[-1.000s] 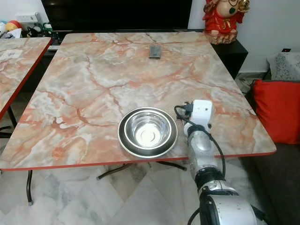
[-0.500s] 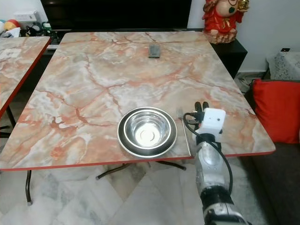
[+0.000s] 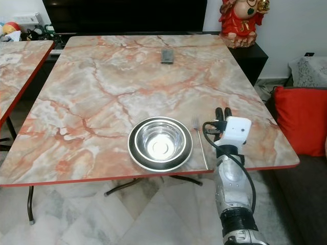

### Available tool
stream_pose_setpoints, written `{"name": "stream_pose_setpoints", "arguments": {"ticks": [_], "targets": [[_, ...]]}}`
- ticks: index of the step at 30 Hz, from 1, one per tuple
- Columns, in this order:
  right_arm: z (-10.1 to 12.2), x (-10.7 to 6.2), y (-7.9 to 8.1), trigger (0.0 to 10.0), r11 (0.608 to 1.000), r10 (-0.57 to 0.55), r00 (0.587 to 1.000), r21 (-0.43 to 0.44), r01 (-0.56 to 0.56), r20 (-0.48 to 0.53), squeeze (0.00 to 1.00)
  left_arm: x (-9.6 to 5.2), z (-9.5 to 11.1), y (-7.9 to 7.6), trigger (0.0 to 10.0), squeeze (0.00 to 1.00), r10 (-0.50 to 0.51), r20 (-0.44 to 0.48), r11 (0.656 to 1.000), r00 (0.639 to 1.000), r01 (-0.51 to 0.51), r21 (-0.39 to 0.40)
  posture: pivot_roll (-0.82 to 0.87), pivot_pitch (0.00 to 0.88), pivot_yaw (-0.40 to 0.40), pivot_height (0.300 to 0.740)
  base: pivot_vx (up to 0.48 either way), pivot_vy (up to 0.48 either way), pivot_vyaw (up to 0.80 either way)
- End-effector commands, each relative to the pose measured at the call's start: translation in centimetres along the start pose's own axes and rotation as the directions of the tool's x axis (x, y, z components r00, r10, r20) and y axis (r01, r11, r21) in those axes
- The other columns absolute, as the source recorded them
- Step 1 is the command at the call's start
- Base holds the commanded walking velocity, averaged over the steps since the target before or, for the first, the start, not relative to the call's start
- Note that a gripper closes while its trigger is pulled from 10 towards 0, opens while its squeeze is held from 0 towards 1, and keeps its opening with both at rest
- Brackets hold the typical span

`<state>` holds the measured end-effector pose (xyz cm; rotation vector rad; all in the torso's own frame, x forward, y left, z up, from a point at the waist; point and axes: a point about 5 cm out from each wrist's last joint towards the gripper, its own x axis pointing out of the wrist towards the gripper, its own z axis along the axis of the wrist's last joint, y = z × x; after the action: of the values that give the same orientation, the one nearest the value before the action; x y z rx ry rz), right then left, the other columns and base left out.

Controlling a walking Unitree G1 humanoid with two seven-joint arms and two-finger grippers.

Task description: Setting the table

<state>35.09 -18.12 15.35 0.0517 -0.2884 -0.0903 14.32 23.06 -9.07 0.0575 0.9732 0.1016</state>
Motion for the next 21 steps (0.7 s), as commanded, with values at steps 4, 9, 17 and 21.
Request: {"name": "stream_pose_setpoints", "arguments": {"ticks": [4, 9, 17, 21], "targets": [[0.4, -0.3, 0.7, 10.0, 0.999, 0.037, 0.999, -0.011, -0.037, 0.013, 0.0, -0.6, -1.5, 1.6, 10.0, 0.0, 0.027, -0.058, 1.0, 0.998, -0.027, -0.003, 0.0, 0.099, -0.018, 0.74, 0.0, 0.472, 0.18], [0.6, -0.3, 0.4, 10.0, 1.0, 0.025, 0.999, 0.002, -0.025, 0.024, 0.0, -0.8, -2.1, 2.2, 10.0, 0.0, 0.029, -0.067, 1.0, 0.997, -0.029, 0.001, 0.0, 0.09, -0.018, 0.74, 0.0, 0.472, 0.44], [0.9, -0.3, 0.8, 10.0, 0.999, 0.036, 0.999, 0.006, -0.036, 0.031, 0.0, -1.1, -2.7, 2.4, 10.0, 0.0, 0.025, -0.076, 1.0, 0.997, -0.025, 0.002, 0.0, 0.083, -0.018, 0.74, 0.0, 0.472, 0.0], [1.0, -0.2, 0.9, 10.0, 0.999, 0.041, 0.999, 0.004, -0.042, 0.032, 0.0, -1.0, -2.2, 2.6, 10.0, 0.0, 0.025, -0.07, 1.0, 0.997, -0.025, 0.005, 0.0, 0.081, -0.018, 0.74, 0.0, 0.472, 0.0]]}}
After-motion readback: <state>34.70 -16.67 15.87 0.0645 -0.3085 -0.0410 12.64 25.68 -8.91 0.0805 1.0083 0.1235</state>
